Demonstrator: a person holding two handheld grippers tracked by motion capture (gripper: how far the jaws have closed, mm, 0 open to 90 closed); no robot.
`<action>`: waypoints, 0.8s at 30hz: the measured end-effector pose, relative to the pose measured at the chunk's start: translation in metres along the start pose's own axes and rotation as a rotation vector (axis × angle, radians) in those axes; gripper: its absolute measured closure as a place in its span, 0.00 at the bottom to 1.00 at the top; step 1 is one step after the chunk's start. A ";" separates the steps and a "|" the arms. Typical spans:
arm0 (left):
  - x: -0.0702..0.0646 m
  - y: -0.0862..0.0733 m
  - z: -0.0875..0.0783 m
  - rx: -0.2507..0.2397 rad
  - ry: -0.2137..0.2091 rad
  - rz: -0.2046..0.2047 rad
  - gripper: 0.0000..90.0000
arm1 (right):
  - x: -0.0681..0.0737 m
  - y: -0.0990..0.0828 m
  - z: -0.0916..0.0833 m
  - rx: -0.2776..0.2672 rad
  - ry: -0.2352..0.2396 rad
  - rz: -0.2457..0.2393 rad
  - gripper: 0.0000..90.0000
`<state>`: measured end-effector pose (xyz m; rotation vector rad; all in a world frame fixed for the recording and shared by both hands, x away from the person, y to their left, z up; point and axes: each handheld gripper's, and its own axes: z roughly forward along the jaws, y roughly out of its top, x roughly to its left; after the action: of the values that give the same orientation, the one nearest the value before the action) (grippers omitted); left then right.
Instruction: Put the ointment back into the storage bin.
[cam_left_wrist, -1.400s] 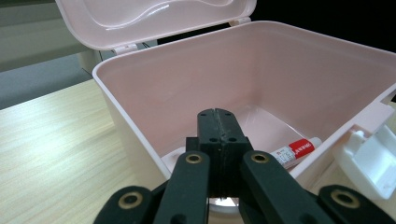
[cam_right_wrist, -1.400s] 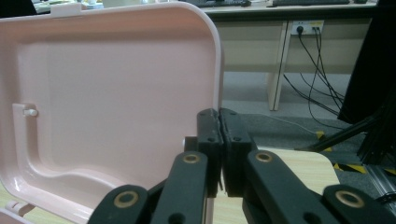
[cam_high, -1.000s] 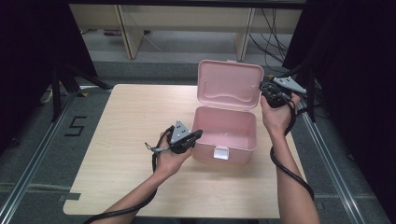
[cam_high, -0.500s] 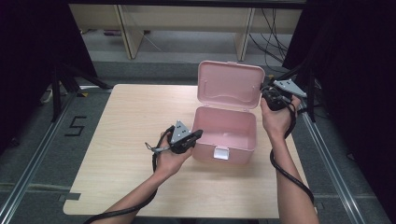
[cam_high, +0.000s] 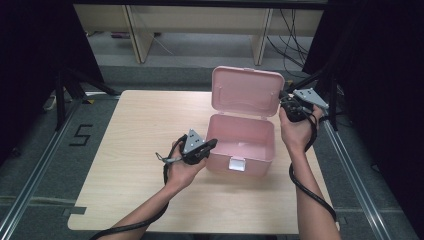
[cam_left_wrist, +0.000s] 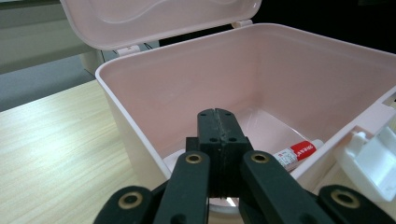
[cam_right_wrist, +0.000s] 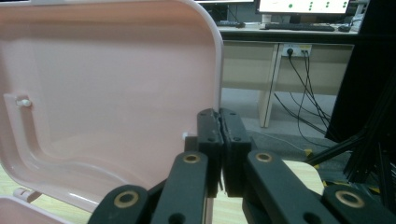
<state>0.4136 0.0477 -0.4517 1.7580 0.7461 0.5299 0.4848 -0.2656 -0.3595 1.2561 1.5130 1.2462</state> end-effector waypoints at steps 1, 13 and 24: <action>0.000 0.000 0.000 0.000 0.000 0.000 1.00 | 0.000 0.000 -0.001 -0.001 -0.005 0.000 0.99; 0.000 0.000 0.000 -0.002 0.002 -0.001 1.00 | 0.002 -0.004 -0.005 -0.017 -0.015 -0.010 0.99; 0.000 0.000 0.001 -0.002 0.002 -0.002 1.00 | 0.005 -0.008 -0.009 -0.036 -0.031 -0.007 0.99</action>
<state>0.4139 0.0472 -0.4517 1.7550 0.7478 0.5311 0.4739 -0.2624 -0.3654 1.2399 1.4659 1.2384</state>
